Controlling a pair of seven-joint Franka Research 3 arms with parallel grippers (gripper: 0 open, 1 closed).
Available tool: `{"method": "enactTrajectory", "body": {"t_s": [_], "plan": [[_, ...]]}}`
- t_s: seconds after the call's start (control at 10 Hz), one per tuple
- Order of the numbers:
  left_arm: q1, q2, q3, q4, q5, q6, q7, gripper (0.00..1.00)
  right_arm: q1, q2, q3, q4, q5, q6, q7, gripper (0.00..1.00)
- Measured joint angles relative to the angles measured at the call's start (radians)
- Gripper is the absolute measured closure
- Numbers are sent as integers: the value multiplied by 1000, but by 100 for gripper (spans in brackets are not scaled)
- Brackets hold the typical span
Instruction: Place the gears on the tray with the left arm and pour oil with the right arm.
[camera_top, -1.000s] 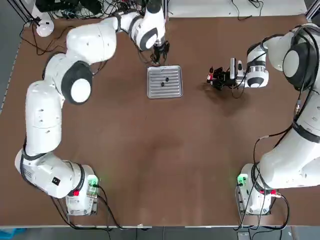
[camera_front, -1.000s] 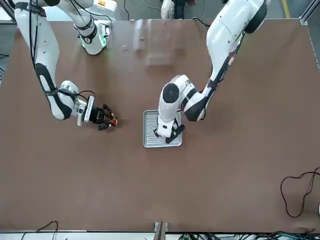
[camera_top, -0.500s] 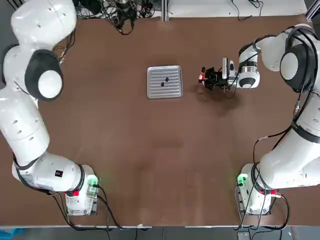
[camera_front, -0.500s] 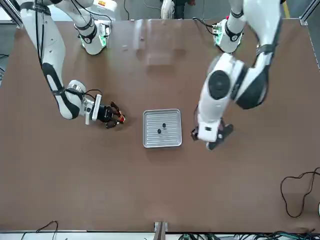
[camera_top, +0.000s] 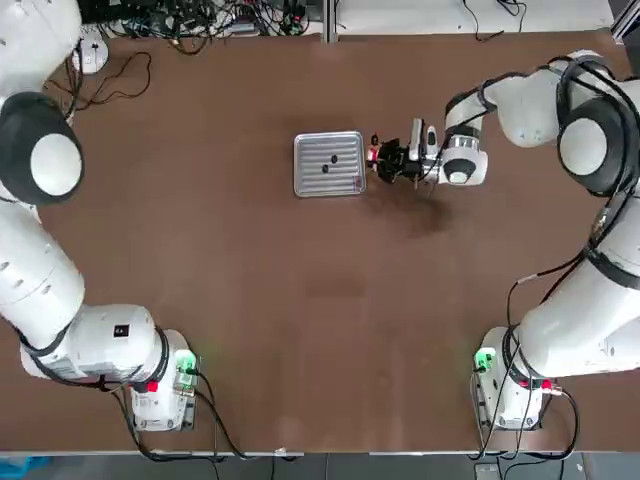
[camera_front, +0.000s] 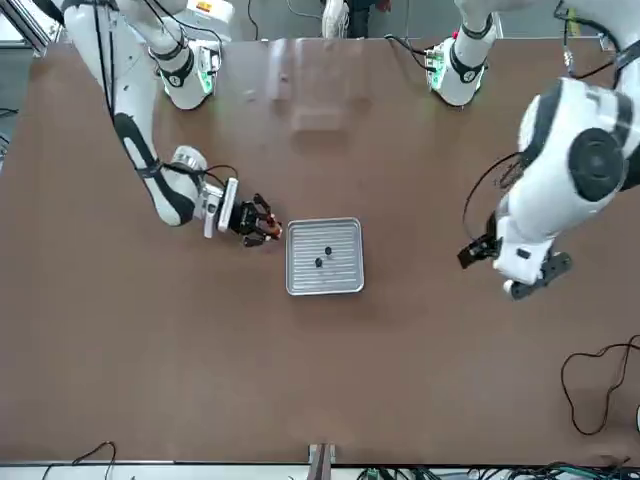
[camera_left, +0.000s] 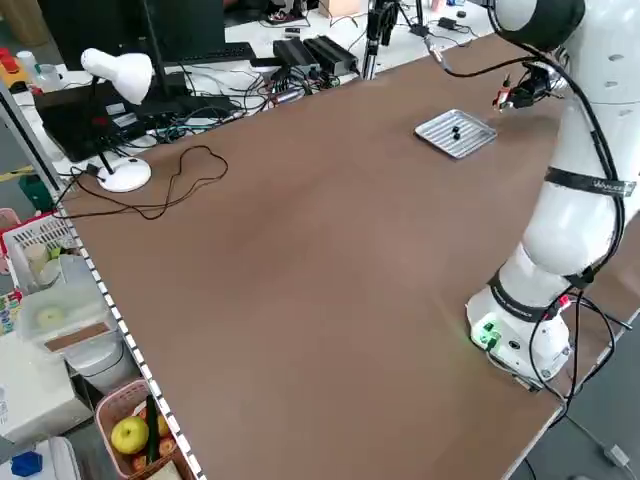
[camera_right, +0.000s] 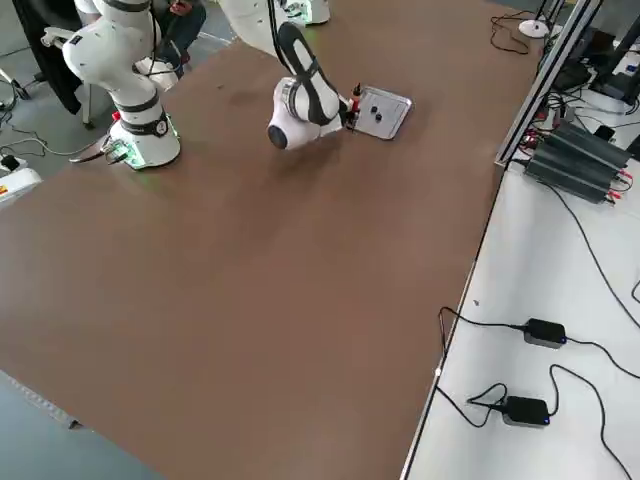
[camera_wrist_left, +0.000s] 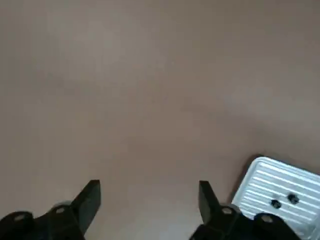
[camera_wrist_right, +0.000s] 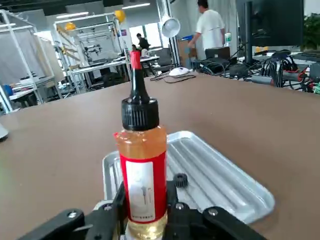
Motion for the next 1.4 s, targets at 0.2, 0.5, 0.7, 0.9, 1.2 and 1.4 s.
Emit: {"method": "enactTrajectory", "body": {"t_s": [0.2,0.5,0.7,0.9,1.2,1.4], "plan": [[0,-97,99,-22,-18,-80,192,0,13,-15,62,-1,95,36,0,67],[2,-211,160,-32,-57,-171,386,0,111,-17,69,8,254,36,-3,67],[-8,-262,159,-33,-59,-197,464,0,188,-17,70,28,360,37,-6,67],[-9,-292,159,-17,-62,-254,568,0,239,-16,69,47,427,41,-9,67],[-46,-284,174,-7,-102,-267,589,0,250,11,68,71,454,64,-9,67],[-83,-256,226,-7,-103,-236,590,0,263,41,68,110,472,126,-9,67]]}}
